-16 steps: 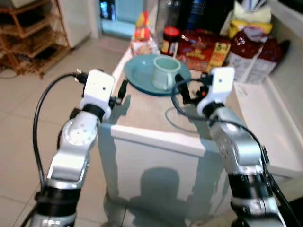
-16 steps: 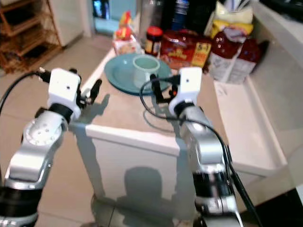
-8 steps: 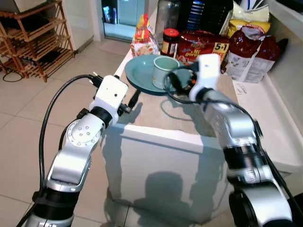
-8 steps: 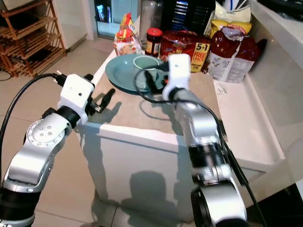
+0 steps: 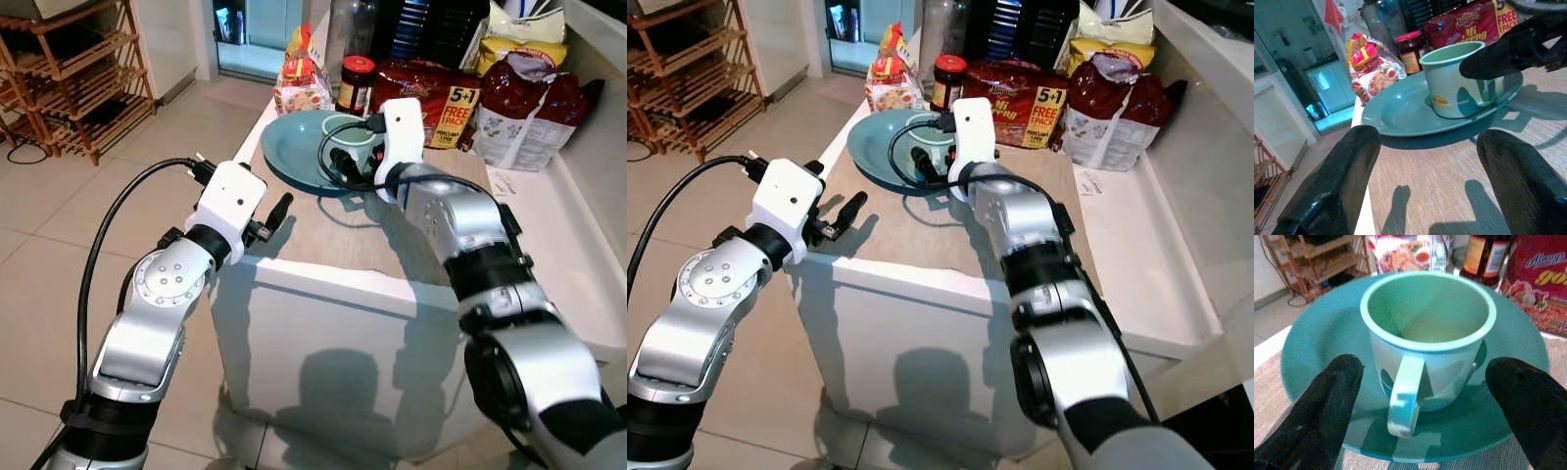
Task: Setting the table
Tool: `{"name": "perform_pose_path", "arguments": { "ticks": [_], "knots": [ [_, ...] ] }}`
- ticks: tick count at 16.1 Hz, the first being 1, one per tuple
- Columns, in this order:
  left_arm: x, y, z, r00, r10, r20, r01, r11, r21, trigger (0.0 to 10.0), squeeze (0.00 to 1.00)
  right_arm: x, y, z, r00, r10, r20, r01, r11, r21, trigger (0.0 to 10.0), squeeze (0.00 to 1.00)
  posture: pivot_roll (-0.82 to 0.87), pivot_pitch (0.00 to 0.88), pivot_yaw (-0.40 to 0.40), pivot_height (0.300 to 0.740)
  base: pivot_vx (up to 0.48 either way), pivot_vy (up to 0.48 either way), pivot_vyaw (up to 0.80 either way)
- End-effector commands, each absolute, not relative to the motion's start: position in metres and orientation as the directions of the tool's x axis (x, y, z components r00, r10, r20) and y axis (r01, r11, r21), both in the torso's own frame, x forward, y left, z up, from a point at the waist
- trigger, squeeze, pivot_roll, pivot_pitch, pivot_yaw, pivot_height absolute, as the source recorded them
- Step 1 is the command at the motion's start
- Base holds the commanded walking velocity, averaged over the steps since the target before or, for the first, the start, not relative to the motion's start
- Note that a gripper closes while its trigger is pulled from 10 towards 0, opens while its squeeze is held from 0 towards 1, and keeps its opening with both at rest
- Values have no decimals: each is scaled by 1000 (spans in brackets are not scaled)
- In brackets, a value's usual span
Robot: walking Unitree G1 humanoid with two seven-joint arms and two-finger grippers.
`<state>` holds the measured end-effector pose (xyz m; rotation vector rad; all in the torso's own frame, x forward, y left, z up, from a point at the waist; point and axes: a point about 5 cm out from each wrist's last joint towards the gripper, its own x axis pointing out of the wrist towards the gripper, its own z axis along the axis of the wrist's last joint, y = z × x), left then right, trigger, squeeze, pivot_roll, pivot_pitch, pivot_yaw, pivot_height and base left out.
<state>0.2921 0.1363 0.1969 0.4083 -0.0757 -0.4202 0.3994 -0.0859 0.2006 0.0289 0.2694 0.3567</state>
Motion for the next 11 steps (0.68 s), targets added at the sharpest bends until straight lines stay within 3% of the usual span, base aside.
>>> {"name": "perform_pose_path", "arguments": {
  "ticks": [1, 4, 5, 6, 8, 9, 11],
  "knots": [
    [291, 132, 199, 902, -432, -17, 401, 821, 407, 10000, 0, 402, -88, 200, 905, 330, -269, -322, 944, 74, 10000, 0, 107, 0, -95, 740, 0, 0, 0],
    [289, 131, 198, 893, -448, -35, 422, 811, 406, 10000, 0, 407, -83, 194, 892, 327, -313, -316, 945, 87, 10000, 0, 114, 0, -99, 740, 0, 0, 0],
    [287, 130, 198, 887, -460, -40, 436, 806, 401, 10000, 0, 408, -82, 194, 893, 323, -315, -310, 946, 91, 9176, 0, 116, 0, -100, 740, 0, 0, 0],
    [286, 129, 198, 881, -471, -43, 448, 802, 395, 10000, 0, 408, -82, 195, 896, 317, -311, -303, 948, 91, 6157, 0, 116, 0, -100, 740, 0, 0, 0],
    [283, 124, 198, 863, -503, -41, 479, 791, 379, 10000, 0, 411, -81, 199, 905, 320, -280, -300, 947, 112, 2980, 0, 119, 0, -101, 740, 0, 0, 0],
    [283, 124, 198, 862, -504, -42, 481, 791, 379, 10000, 0, 411, -81, 199, 905, 320, -280, -299, 947, 114, 314, 0, 119, 0, -101, 740, 0, 0, 0],
    [284, 124, 198, 862, -506, -44, 482, 789, 380, 10000, 0, 412, -82, 198, 903, 319, -287, -299, 948, 112, 0, 0, 118, 0, -97, 740, 0, 0, 0]
  ]
}}
